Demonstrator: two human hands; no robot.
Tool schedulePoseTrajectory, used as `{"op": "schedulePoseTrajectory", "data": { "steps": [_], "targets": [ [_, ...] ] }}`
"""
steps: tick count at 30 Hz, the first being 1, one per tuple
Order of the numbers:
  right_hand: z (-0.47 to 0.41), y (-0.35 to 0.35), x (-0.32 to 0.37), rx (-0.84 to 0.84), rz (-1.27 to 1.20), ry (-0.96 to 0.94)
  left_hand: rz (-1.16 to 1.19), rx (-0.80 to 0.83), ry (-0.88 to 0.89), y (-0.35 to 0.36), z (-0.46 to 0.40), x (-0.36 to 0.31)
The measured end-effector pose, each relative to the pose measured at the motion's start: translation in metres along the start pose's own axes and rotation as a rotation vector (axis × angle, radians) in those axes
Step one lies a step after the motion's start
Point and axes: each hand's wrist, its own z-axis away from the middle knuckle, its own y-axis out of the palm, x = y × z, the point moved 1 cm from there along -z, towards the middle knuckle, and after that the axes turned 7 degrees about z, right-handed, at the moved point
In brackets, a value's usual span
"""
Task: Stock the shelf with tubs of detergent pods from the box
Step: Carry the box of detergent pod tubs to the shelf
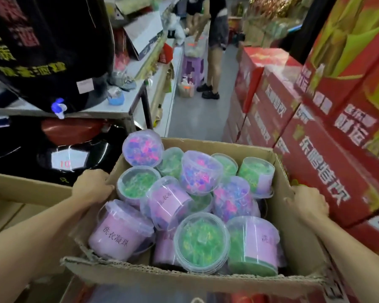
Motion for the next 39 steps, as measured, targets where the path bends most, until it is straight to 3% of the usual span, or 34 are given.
{"op": "schedulePoseTrajectory", "data": {
  "steps": [11, 27, 39],
  "targets": [
    [-0.171, -0.019, 0.064, -0.005, 0.003, -0.054, -0.019, -0.017, -0.018, 0.007, -0.153, -0.073],
    [-0.361, -0.042, 0.155, -0.004, 0.01, 0.035, -0.053, 0.01, 0.056, 0.006, -0.368, -0.149],
    [-0.503, -0.057, 0.23, -0.004, -0.009, -0.034, -0.047, -0.047, -0.061, -0.001, -0.496, -0.195]
  ]
}}
